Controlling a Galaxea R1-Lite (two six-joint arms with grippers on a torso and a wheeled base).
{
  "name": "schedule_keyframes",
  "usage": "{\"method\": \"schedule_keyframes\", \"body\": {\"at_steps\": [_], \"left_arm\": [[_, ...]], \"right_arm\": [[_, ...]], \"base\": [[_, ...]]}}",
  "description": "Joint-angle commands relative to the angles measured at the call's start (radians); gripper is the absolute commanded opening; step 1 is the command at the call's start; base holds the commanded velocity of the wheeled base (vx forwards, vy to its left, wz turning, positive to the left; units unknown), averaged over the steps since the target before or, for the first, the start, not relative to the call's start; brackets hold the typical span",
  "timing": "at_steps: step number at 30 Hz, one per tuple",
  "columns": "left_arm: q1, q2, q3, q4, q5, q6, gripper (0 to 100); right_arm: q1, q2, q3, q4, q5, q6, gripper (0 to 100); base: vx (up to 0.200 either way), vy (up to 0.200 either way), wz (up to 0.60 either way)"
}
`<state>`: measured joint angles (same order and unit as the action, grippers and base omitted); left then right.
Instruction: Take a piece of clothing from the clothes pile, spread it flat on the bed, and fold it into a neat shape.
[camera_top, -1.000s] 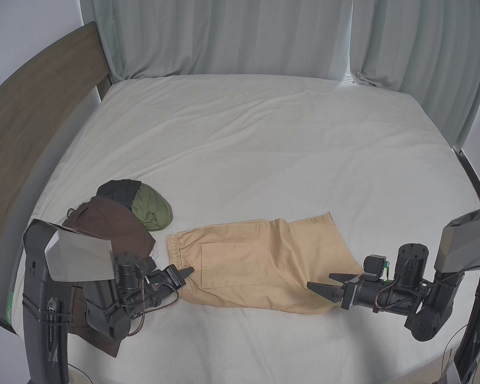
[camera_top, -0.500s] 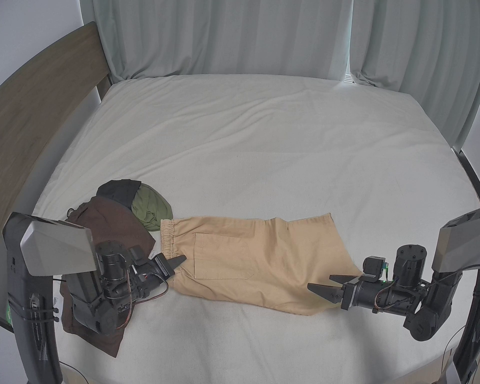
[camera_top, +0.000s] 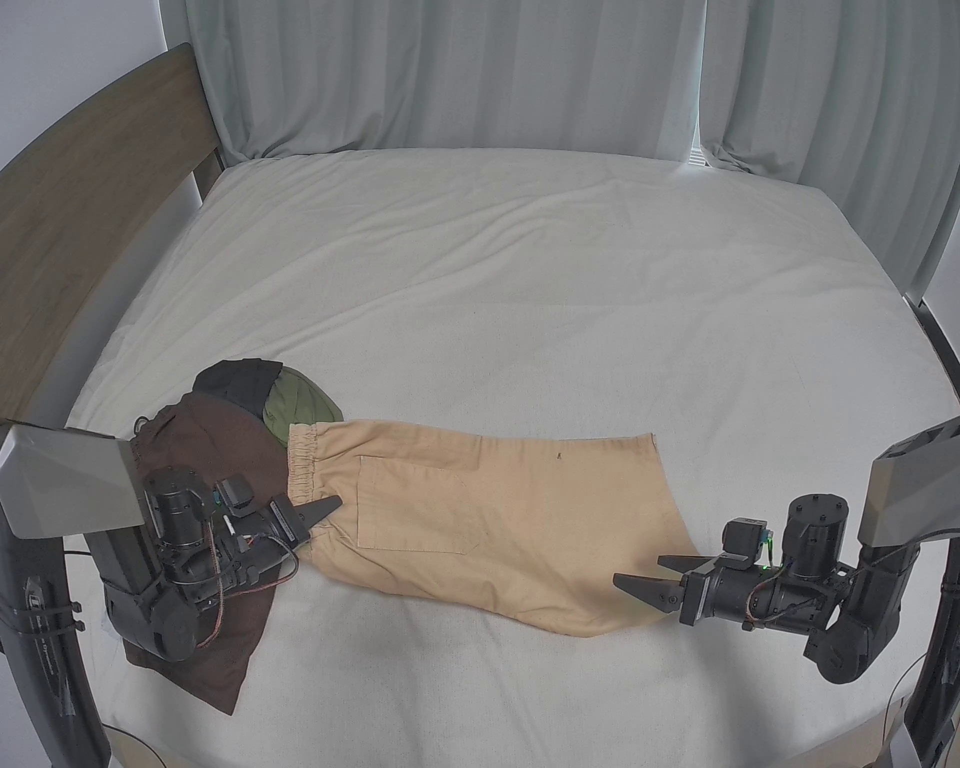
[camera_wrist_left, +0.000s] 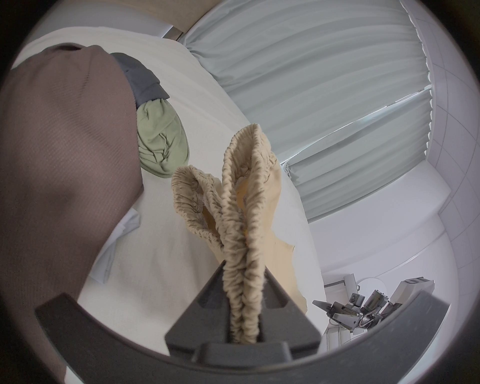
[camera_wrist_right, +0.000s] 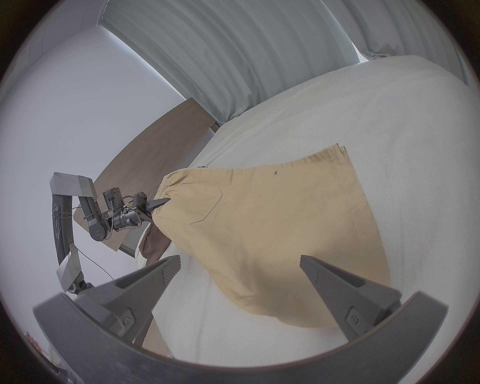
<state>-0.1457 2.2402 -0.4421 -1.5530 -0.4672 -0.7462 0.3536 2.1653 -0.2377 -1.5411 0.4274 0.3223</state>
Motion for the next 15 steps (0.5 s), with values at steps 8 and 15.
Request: {"method": "schedule_keyframes", "body": {"at_steps": [8,15], "left_arm": [[0.009,-0.013,0.006,-0.001,-0.002,0.007,0],[0.015,-0.013,0.008,-0.001,-0.005,0.007,0]], "right_arm": [[0.001,0.004,-0.002,-0.001,0.001,0.0,100],[-0.001,-0.001,0.001,-0.001,0.001,0.0,100]], "base": [[0.0,0.0,0.0],[0.0,0.0,0.0]]}}
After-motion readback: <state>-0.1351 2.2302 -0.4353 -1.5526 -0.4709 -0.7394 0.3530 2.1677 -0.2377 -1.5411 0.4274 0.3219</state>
